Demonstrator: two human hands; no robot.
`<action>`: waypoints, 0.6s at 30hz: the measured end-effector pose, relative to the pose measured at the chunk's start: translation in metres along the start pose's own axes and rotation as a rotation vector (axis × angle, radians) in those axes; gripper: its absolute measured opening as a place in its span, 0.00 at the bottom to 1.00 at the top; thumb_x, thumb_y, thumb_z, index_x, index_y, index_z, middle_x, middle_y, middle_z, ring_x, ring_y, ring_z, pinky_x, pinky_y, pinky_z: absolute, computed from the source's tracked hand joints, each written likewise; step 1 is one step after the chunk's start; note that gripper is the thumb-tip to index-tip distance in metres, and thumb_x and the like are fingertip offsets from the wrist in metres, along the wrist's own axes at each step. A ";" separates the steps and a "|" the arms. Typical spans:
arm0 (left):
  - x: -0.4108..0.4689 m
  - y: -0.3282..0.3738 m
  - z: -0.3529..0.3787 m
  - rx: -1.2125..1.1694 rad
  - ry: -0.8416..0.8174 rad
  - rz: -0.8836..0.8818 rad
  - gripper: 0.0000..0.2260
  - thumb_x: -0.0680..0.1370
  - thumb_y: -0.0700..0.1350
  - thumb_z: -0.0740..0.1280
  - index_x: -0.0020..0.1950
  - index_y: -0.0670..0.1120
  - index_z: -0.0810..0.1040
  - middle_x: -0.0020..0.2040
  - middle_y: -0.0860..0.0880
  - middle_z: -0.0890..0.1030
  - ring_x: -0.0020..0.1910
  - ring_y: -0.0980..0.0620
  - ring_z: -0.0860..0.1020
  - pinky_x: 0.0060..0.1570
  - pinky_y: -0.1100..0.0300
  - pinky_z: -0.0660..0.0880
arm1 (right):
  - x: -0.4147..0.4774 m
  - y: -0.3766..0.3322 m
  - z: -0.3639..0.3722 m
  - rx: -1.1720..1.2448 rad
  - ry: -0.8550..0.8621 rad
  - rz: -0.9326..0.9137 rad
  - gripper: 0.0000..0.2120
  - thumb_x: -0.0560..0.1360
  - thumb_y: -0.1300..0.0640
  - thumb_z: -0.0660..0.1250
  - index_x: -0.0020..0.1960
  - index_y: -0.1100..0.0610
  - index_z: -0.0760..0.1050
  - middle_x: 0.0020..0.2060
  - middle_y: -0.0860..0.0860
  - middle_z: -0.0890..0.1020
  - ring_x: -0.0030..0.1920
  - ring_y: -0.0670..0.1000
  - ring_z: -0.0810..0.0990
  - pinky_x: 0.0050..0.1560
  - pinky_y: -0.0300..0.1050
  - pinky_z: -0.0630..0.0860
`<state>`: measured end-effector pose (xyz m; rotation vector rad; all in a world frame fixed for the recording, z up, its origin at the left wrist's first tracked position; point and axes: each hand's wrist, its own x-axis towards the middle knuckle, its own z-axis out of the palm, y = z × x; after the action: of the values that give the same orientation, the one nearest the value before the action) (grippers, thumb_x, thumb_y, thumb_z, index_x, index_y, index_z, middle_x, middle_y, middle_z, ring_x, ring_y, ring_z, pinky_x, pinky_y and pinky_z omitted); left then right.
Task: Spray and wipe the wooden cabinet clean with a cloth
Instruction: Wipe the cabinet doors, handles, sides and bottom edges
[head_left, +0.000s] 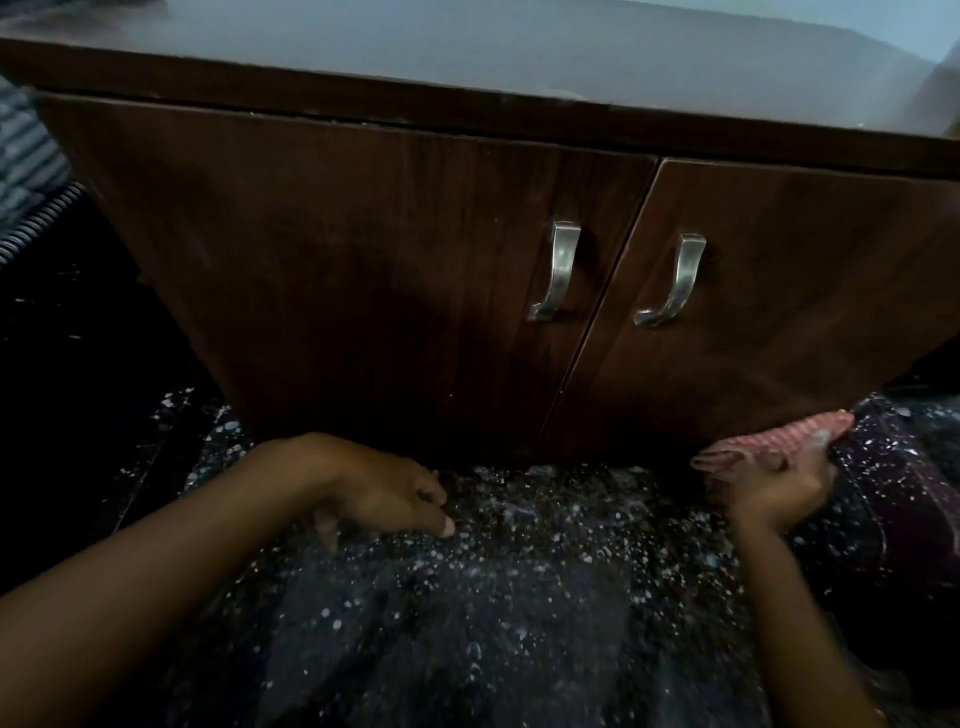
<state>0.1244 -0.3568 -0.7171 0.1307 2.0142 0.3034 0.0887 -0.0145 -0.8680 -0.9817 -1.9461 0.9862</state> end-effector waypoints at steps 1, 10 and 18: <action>-0.001 -0.001 0.000 -0.001 -0.006 0.002 0.26 0.78 0.59 0.57 0.75 0.56 0.56 0.75 0.52 0.60 0.67 0.49 0.69 0.60 0.50 0.75 | 0.004 0.001 0.001 -0.005 -0.020 0.066 0.21 0.72 0.69 0.56 0.65 0.69 0.68 0.58 0.70 0.71 0.55 0.68 0.72 0.56 0.53 0.67; -0.014 -0.019 -0.003 -0.032 0.004 -0.021 0.26 0.78 0.59 0.59 0.75 0.57 0.56 0.73 0.52 0.63 0.67 0.50 0.69 0.61 0.48 0.74 | -0.116 -0.027 0.031 0.248 -0.261 0.032 0.31 0.69 0.62 0.59 0.72 0.67 0.60 0.62 0.68 0.71 0.61 0.66 0.71 0.61 0.46 0.65; -0.024 -0.031 -0.004 -0.045 0.009 -0.074 0.25 0.79 0.56 0.59 0.74 0.57 0.56 0.73 0.51 0.64 0.67 0.50 0.70 0.61 0.47 0.74 | -0.167 -0.072 0.033 0.085 -0.238 -0.709 0.27 0.73 0.70 0.59 0.71 0.60 0.63 0.57 0.63 0.72 0.55 0.60 0.73 0.51 0.50 0.73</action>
<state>0.1330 -0.3925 -0.7031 0.0264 2.0149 0.3023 0.1131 -0.1981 -0.8639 -0.0846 -2.1822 0.7736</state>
